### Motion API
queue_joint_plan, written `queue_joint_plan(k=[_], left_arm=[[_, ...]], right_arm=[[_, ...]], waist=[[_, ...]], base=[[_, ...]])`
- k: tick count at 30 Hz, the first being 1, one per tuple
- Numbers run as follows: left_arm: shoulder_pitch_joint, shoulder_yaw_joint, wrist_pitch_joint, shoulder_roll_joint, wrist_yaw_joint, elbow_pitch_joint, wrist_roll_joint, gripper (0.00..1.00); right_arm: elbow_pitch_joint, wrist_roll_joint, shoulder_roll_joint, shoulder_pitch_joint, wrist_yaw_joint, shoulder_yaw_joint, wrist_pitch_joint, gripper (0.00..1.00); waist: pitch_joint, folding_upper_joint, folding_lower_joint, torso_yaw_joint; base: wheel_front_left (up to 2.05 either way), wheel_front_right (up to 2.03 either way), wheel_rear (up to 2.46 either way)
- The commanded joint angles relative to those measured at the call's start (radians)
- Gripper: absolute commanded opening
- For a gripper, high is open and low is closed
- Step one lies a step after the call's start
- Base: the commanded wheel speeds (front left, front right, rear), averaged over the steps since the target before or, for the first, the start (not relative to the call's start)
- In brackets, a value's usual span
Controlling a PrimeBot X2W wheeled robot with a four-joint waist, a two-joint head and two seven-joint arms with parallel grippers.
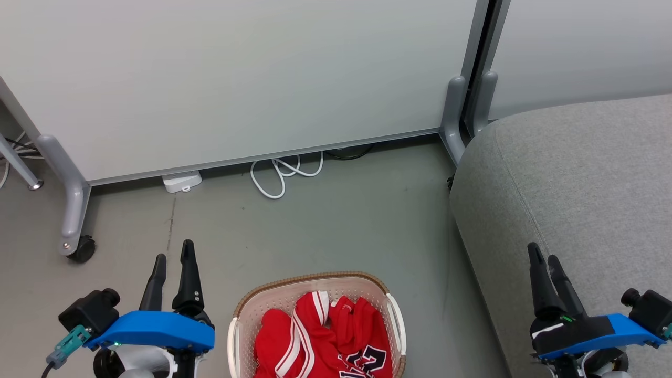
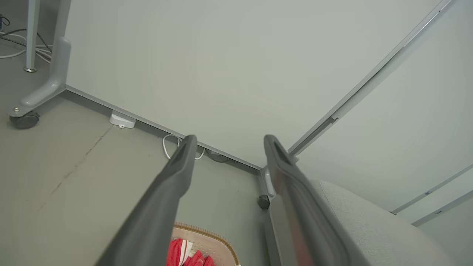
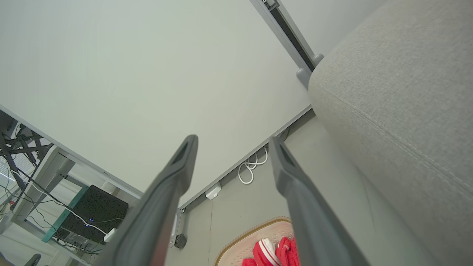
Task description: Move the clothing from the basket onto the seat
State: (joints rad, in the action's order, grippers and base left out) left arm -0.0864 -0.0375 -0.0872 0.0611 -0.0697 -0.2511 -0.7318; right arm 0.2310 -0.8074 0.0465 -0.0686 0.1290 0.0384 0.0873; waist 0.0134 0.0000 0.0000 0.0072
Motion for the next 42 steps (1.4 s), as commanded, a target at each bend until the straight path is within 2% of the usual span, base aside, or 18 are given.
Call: queue_joint_plan(k=[1,23,42], left_arm=[[-0.028,-0.010,-0.013,0.012,0.006,0.006,0.043,1.00],[-0.038,-0.069,-0.075,0.031,0.034,-0.003,0.282,1.00],[-0.042,-0.089,-0.116,0.030,0.018,-0.018,0.437,1.00]], right_arm=[[-0.007,0.048,0.004,-0.019,0.001,-0.003,0.013,1.00],[0.002,0.304,0.005,-0.021,0.002,-0.029,0.075,1.00],[0.000,0.477,0.005,-0.023,0.002,-0.050,0.116,1.00]], waist=[[0.000,0.0000,0.0000,0.001],[0.006,0.0000,0.0000,0.007],[0.013,0.0000,0.0000,0.011]], base=[[0.00,0.00,0.00],[0.00,0.00,0.00],[0.00,0.00,0.00]])
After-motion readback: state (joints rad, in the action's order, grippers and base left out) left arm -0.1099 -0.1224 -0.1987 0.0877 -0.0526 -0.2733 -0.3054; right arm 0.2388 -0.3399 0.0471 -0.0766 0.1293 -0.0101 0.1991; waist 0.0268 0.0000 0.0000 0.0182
